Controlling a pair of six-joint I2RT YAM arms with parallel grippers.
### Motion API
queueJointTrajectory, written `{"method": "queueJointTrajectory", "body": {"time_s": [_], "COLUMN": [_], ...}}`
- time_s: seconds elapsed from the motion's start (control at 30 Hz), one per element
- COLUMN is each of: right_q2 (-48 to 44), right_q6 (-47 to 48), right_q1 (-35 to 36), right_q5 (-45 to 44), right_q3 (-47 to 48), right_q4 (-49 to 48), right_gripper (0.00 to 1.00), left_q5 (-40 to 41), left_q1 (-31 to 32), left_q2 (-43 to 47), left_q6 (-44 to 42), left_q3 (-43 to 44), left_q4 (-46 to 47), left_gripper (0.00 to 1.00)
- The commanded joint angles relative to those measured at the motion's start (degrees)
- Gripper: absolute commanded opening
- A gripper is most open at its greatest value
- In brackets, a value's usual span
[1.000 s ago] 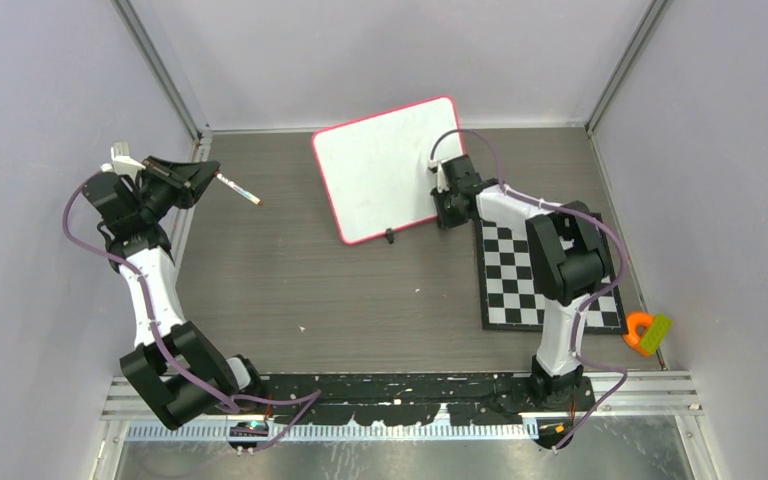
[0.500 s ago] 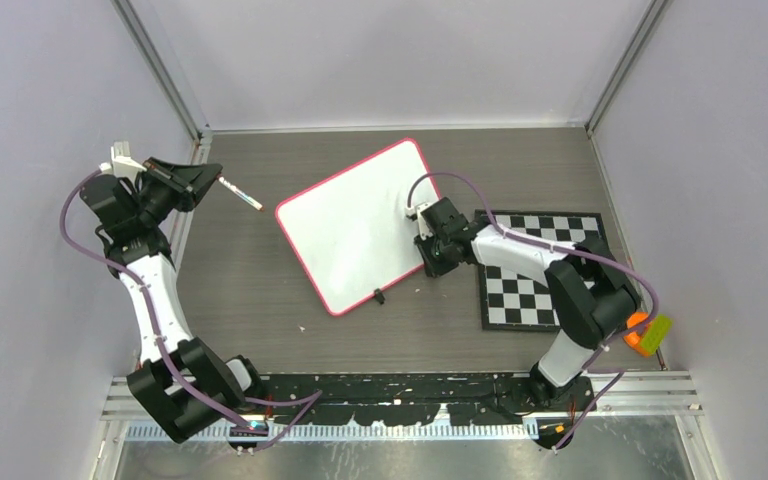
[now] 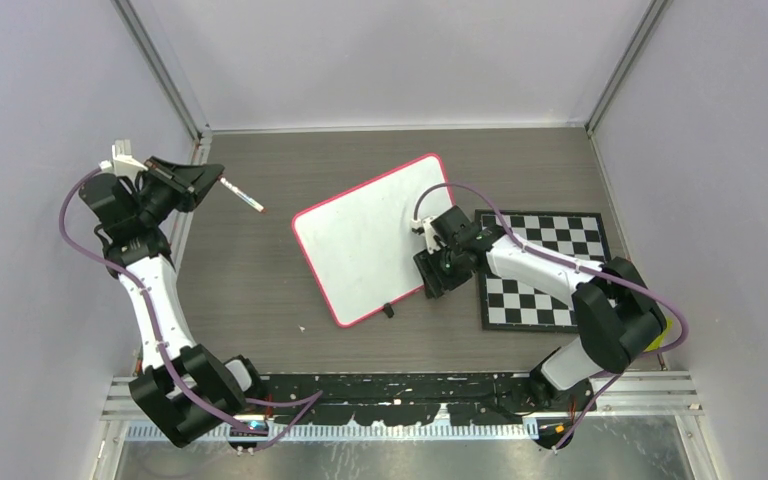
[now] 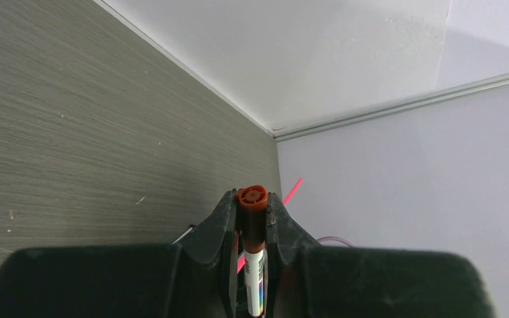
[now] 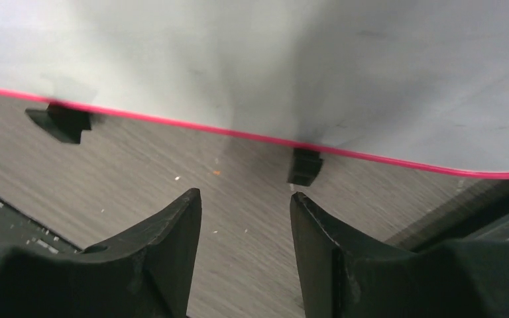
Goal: Write a sentence on the whiteboard
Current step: Move the whiteboard stand to the center of the board, then open the whiteboard marker.
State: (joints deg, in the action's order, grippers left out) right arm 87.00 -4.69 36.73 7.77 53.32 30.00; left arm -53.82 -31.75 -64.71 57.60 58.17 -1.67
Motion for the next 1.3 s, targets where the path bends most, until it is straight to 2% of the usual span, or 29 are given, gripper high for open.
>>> {"method": "queueJointTrajectory", "body": {"time_s": [0.0, 0.2, 0.33, 0.43, 0.5, 0.57, 0.67, 0.73, 0.83, 0.93, 1.13, 1.27], "right_q2": [-2.06, -5.80, -7.87, -9.41, -11.39, -12.40, -8.80, -6.07, -1.52, 1.24, 6.03, 7.98], "right_q6": [2.04, 4.31, 8.66, 9.52, 7.70, 3.62, -1.12, -3.41, -5.74, -12.17, -21.48, -23.88], "right_q1": [0.66, 1.33, 1.30, 1.22, 1.23, 1.12, 0.77, -0.36, -1.85, -1.83, -1.40, 0.10], "right_q5": [7.03, 16.48, 20.66, 16.46, 11.42, 6.47, 2.78, 6.62, 19.22, 24.85, 30.10, 30.76], "right_q3": [0.48, 4.31, 14.61, 23.37, 27.32, 29.92, 38.73, 44.10, 50.39, 52.01, 54.83, 55.56], "right_q4": [2.24, 4.68, 14.10, 17.36, 14.47, 9.20, 7.89, 8.69, 10.03, 7.10, 1.47, -0.41], "right_gripper": [0.57, 0.62, 0.65, 0.77, 0.85, 0.86, 0.90, 0.96, 0.93, 0.88, 0.88, 0.88], "left_q5": [-0.71, 0.08, -0.17, -0.01, 1.74, 5.16, 9.10, 11.62, 15.02, 16.89, 17.26, 17.53], "left_q1": [2.21, 10.16, 17.43, 23.30, 26.86, 29.79, 34.15, 36.17, 38.31, 38.94, 39.60, 39.76], "left_q2": [0.54, -0.93, -2.41, -3.21, -2.92, -2.90, -4.27, -4.35, -4.39, -5.48, -5.24, -4.99], "left_q6": [-2.57, -6.17, -6.36, -5.87, -3.56, -0.51, 4.05, 5.50, 5.58, 5.89, 7.35, 7.38], "left_q3": [4.12, 7.76, 10.04, 11.24, 10.35, 9.45, 10.92, 11.74, 13.61, 14.99, 12.66, 11.22], "left_q4": [-0.98, -2.61, -1.55, 0.31, 4.46, 8.07, 9.25, 10.17, 8.85, 6.71, 8.40, 9.28], "left_gripper": [0.00, 0.00, 0.00, 0.00, 0.00, 0.00, 0.00, 0.00, 0.00, 0.00, 0.00, 0.00]}}
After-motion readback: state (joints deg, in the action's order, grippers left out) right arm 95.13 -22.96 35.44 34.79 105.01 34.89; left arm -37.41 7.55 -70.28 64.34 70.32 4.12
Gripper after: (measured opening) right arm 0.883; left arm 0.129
